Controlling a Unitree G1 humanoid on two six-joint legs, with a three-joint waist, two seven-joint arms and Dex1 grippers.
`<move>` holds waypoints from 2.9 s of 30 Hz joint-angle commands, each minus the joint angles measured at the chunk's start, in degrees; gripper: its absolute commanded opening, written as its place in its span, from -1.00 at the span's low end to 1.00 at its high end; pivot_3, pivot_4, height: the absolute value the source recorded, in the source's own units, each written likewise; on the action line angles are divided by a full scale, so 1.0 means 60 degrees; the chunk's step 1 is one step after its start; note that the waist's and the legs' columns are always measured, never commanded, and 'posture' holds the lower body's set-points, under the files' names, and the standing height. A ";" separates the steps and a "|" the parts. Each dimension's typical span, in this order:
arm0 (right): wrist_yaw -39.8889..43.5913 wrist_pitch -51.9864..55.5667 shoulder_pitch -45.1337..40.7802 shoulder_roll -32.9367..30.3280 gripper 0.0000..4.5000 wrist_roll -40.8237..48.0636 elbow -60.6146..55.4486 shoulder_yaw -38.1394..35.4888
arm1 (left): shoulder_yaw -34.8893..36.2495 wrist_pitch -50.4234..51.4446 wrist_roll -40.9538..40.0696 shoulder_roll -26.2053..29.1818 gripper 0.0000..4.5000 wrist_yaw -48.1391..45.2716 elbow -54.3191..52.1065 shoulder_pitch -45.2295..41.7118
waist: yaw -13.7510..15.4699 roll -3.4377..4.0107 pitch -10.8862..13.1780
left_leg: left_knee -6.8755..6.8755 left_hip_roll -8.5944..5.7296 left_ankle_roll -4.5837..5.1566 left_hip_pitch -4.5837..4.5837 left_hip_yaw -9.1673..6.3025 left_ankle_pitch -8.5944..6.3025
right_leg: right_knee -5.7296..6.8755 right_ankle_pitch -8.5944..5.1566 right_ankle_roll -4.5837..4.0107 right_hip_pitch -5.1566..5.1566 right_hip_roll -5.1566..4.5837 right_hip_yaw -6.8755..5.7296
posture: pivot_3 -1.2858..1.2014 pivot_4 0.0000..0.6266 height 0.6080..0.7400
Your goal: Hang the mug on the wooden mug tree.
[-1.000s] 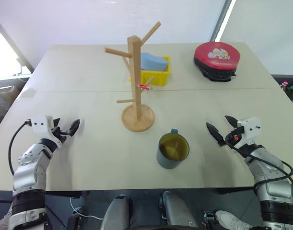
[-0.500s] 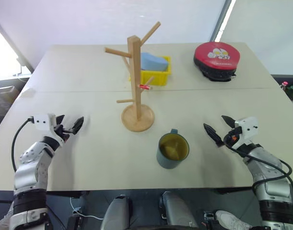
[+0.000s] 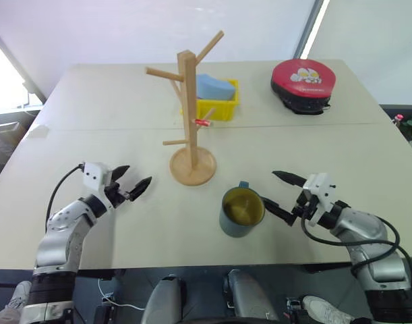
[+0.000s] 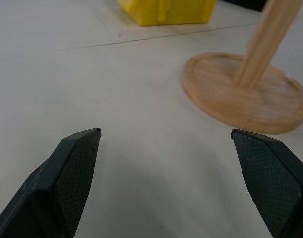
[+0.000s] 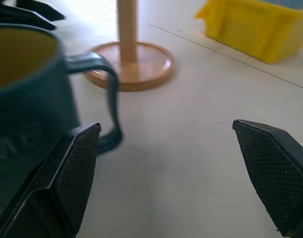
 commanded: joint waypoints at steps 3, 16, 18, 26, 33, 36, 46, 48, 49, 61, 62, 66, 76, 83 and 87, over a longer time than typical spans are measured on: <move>0.0412 -0.0034 -0.0690 0.0054 0.97 0.0221 0.0383 0.0160 | -0.0534 0.0103 -0.0341 0.0399 1.00 -0.1065 -0.1232 0.0355 | 0.0015 0.0000 0.0000 | 0.0000 0.0000 0.0000 -0.0002 0.0000 0.0000 | -0.0004 -0.0001 -0.0002 0.0000 -0.0001 0.0000 | 0.03 -0.52 1.00; 0.1144 0.0027 -0.1524 0.0213 0.97 0.0363 0.1253 0.0568 | -0.1175 0.0324 -0.0193 0.0675 1.00 -0.1449 -0.1830 0.0438 | 0.0000 0.0001 0.0001 | 0.0000 0.0000 0.0001 0.0000 -0.0002 0.0000 | -0.0003 -0.0001 -0.0002 0.0000 0.0001 -0.0002 | 0.03 -0.52 1.00; 0.1218 -0.0054 -0.1626 0.0258 0.97 0.0320 0.1513 0.0601 | -0.1188 0.0299 -0.0178 0.0670 1.00 -0.1460 -0.1802 0.0407 | 0.0003 0.0001 0.0001 | 0.0000 0.0000 0.0001 -0.0001 -0.0002 0.0000 | -0.0003 -0.0001 -0.0002 0.0000 0.0001 -0.0002 | 0.03 -0.52 1.00; 0.1421 -0.0323 -0.2045 0.0656 0.97 0.0246 0.2393 0.0817 | -0.1251 0.0359 -0.0298 0.0660 1.00 -0.1578 -0.2010 0.0399 | 0.0002 0.0002 0.0001 | 0.0001 0.0000 0.0001 -0.0001 -0.0001 0.0000 | -0.0003 -0.0001 -0.0002 0.0001 0.0002 -0.0002 | 0.03 -0.52 1.00; 0.1639 -0.0541 -0.2297 0.0826 0.97 0.0100 0.2842 0.0991 | -0.1162 0.0288 -0.0362 0.0753 1.00 -0.1849 -0.2071 0.0620 | -0.0001 0.0003 0.0002 | 0.0000 0.0000 0.0001 -0.0001 -0.0001 0.0000 | -0.0003 -0.0001 -0.0002 0.0000 0.0000 -0.0002 | 0.03 -0.52 1.00; 0.1764 -0.0584 -0.2363 0.0827 0.97 0.0052 0.2991 0.1056 | -0.1147 0.0149 -0.0354 0.0791 1.00 -0.2051 -0.1974 0.0728 | -0.0007 0.0003 0.0002 | 0.0000 0.0000 0.0001 0.0001 -0.0001 0.0000 | -0.0002 -0.0001 -0.0002 0.0000 0.0001 -0.0002 | 0.03 -0.52 1.00; 0.2167 -0.0600 -0.2500 0.0894 0.16 0.0031 0.3329 0.1269 | -0.1234 -0.0277 -0.0210 0.0737 1.00 -0.2383 -0.1585 0.0780 | -0.0004 0.0003 0.0002 | 0.0001 0.0000 0.0001 -0.0001 -0.0001 0.0000 | -0.0003 -0.0001 -0.0002 0.0000 0.0000 -0.0002 | 0.03 -0.52 1.00; 0.2303 -0.0517 -0.2471 0.0888 -0.33 0.0078 0.3313 0.1314 | -0.1253 -0.0353 -0.0179 0.0721 1.00 -0.2397 -0.1521 0.0775 | -0.0003 0.0003 0.0002 | 0.0001 0.0000 0.0001 -0.0001 -0.0001 0.0000 | -0.0003 -0.0001 -0.0002 0.0000 -0.0001 -0.0002 | 0.03 -0.52 1.00; 0.2357 -0.0478 -0.2462 0.0880 -0.60 0.0097 0.3304 0.1330 | -0.1262 -0.0391 -0.0168 0.0718 1.00 -0.2396 -0.1492 0.0768 | -0.0004 0.0003 0.0002 | 0.0001 0.0000 0.0001 0.0000 -0.0001 0.0000 | -0.0003 -0.0001 -0.0002 0.0000 -0.0001 -0.0002 | 0.03 -0.52 1.00; 0.1238 -0.0416 -0.2518 0.0590 -0.99 -0.0169 0.1593 0.0869 | -0.1099 -0.0693 -0.0236 0.0709 1.00 -0.2188 -0.1454 0.0754 | 0.0001 0.0010 0.0006 | 0.0001 0.0000 0.0001 -0.0004 -0.0002 0.0000 | -0.0002 -0.0001 -0.0002 -0.0004 -0.0003 -0.0002 | 0.03 -0.52 1.00; 0.0972 -0.0176 -0.2570 0.0476 -0.99 -0.0260 0.1133 0.0858 | -0.1061 -0.0664 -0.0276 0.0712 1.00 -0.2150 -0.1497 0.0750 | 0.0003 0.0009 0.0005 | 0.0000 0.0000 0.0001 -0.0007 -0.0002 0.0000 | -0.0002 -0.0001 -0.0002 -0.0007 -0.0003 -0.0001 | 0.03 -0.52 1.00; -0.0197 0.0922 -0.3252 0.0030 -0.99 -0.0876 -0.0897 0.0939 | -0.0838 -0.0638 -0.0380 0.0726 1.00 -0.1980 -0.1502 0.0689 | -0.0022 0.0012 0.0007 | 0.0000 0.0000 0.0000 -0.0011 -0.0002 0.0000 | -0.0002 -0.0001 -0.0002 -0.0013 -0.0003 -0.0001 | 0.03 -0.52 1.00; -0.1521 0.2766 -0.5134 -0.0009 -0.99 -0.1501 -0.2421 0.1710 | -0.0303 -0.0003 -0.1169 0.0653 1.00 -0.1522 -0.1497 -0.0391 | 0.0019 0.0005 0.0004 | 0.0007 -0.0007 0.0000 -0.0029 -0.0012 0.0000 | -0.0014 -0.0001 -0.0002 -0.0014 -0.0015 -0.0013 | 0.03 -0.52 1.00; -0.1486 0.2752 -0.5364 -0.0081 -0.99 -0.1806 -0.2303 0.1893 | 0.0068 0.0883 -0.2006 0.0815 1.00 -0.1109 -0.2359 -0.0920 | -0.0013 0.0004 0.0004 | 0.0013 -0.0015 0.0000 -0.0071 -0.0010 0.0000 | -0.0012 0.0001 0.0001 -0.0051 -0.0020 -0.0015 | 0.03 -0.52 1.00; -0.1467 0.2727 -0.5587 -0.0044 -0.99 -0.1939 -0.2176 0.1987 | 0.0118 0.1400 -0.2303 0.1050 1.00 -0.1062 -0.2899 -0.0902 | -0.0023 0.0005 0.0004 | 0.0015 -0.0014 0.0000 -0.0073 -0.0012 0.0000 | -0.0007 0.0001 0.0001 -0.0055 -0.0015 -0.0016 | 0.03 -0.52 1.00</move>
